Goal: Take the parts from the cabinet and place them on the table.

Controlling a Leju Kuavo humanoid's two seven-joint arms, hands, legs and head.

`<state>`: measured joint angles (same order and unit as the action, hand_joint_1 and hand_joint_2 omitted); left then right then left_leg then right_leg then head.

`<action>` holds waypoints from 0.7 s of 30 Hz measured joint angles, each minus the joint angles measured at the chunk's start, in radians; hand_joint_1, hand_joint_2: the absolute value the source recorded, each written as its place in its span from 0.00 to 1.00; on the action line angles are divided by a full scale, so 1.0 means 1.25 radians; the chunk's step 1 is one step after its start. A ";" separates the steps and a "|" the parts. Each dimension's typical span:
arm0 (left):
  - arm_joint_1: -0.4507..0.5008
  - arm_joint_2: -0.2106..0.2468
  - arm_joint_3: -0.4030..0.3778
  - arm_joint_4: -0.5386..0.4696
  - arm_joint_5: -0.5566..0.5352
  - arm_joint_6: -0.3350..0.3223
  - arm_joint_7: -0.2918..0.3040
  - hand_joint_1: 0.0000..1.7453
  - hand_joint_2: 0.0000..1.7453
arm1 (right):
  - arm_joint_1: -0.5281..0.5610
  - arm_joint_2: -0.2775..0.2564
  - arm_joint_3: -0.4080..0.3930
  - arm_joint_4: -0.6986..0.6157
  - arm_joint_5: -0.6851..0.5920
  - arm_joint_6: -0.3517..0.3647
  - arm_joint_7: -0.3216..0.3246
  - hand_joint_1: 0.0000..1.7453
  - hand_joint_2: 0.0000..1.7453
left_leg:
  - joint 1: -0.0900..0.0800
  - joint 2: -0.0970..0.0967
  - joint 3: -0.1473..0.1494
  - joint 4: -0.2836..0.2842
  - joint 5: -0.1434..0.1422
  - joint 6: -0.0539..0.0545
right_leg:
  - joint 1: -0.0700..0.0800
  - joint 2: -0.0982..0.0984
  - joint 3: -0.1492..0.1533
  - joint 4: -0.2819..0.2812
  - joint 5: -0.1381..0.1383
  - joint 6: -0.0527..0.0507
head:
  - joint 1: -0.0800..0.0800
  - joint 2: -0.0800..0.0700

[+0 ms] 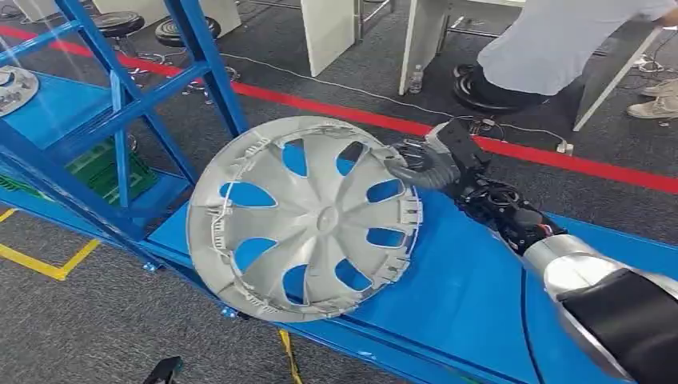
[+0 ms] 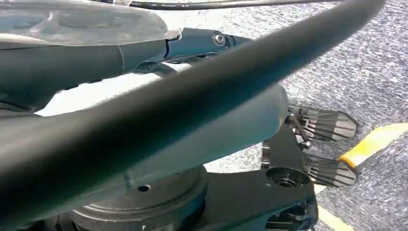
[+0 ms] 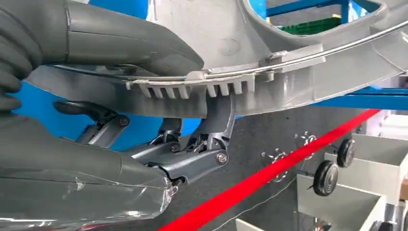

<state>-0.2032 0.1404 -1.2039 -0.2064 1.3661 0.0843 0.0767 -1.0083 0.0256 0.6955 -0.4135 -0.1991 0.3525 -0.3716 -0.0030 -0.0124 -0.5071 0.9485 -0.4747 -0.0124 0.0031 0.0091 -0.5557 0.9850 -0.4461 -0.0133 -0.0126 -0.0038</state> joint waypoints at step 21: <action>0.000 0.003 0.000 0.000 0.000 0.000 -0.003 0.00 0.00 | 0.024 0.000 -0.048 -0.002 -0.130 0.031 -0.014 1.00 1.00 | 0.000 0.000 0.000 0.000 0.000 0.000 | 0.000 0.000 0.000 0.000 0.000 0.000 | 0.000 0.000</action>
<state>-0.2031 0.1442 -1.2039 -0.2064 1.3657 0.0843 0.0732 -0.9777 0.0252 0.6355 -0.4162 -0.3613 0.3910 -0.3891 -0.0030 -0.0124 -0.5072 0.9485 -0.4747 -0.0124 0.0031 0.0091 -0.5560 0.9850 -0.4461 -0.0133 -0.0122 -0.0038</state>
